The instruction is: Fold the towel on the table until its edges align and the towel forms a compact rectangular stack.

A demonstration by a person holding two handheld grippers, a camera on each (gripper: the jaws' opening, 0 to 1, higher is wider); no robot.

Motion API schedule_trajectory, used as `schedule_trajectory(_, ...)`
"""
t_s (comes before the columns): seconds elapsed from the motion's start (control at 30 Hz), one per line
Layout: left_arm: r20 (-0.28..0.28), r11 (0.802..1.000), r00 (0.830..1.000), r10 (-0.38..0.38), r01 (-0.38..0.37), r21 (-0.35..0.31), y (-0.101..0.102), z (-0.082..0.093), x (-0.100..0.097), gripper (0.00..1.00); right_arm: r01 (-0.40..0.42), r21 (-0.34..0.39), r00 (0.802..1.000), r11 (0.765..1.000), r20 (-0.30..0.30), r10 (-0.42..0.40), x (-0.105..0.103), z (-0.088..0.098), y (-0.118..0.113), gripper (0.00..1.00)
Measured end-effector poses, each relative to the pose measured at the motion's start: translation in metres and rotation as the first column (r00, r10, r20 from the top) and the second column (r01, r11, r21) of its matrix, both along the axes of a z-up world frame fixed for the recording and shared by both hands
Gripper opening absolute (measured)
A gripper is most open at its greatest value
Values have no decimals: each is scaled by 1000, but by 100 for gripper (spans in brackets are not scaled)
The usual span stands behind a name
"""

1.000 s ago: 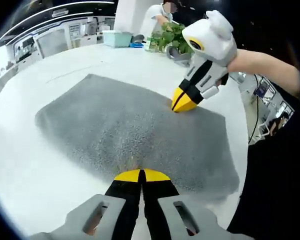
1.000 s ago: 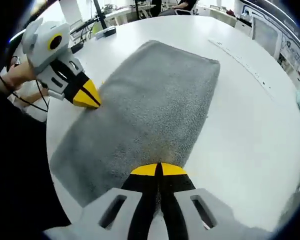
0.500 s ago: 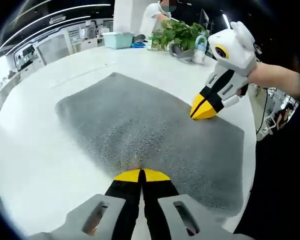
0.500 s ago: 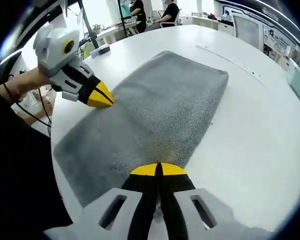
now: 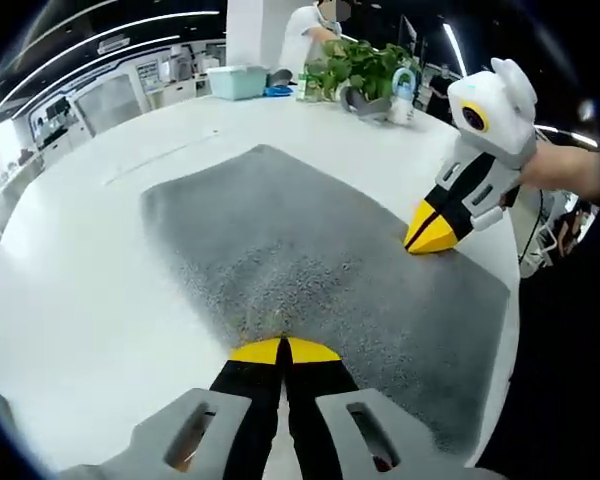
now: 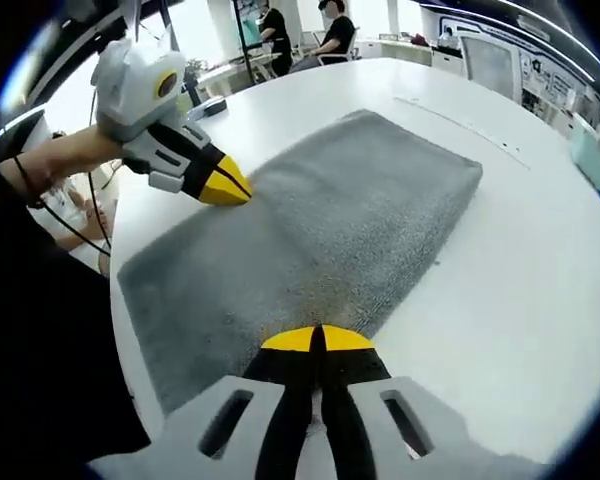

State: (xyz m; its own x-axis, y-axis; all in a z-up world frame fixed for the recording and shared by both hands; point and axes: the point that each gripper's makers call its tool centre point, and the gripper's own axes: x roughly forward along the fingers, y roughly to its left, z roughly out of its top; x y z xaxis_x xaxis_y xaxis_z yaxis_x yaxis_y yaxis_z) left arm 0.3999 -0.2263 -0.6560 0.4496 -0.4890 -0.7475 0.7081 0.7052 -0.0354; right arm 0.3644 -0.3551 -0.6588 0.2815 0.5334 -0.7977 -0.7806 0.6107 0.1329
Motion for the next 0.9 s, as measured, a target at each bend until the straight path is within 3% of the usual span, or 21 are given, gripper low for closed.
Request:
schedule_trajectory(0.23,-18,1000,1000,6,-7,-20,0,0,0,1,-2,-5,1000,1000,31,2,0,1,1,0)
schedule_trajectory(0.37,-23,999,1000,10,-11,-39,1,0,0,1,-23,2,996,1000,85,22,-2,1,0,0)
schedule_trajectory(0.6,27,1000,1000,-13,14,-26,0,0,0,1,-36,49,989,998,146,28,-3,2,1,0)
schedule_trajectory(0.77,115,998,991,-65,64,13,-1,2,-1,1,-44,94,976,995,219,23,-5,3,1,0)
schedule_trajectory(0.87,176,994,979,-103,105,-5,-1,3,-2,1,-78,60,948,995,314,55,-2,5,4,0)
schedule_trajectory(0.9,182,994,979,-92,100,-33,0,3,-2,1,-101,47,924,994,374,76,-2,6,6,0)
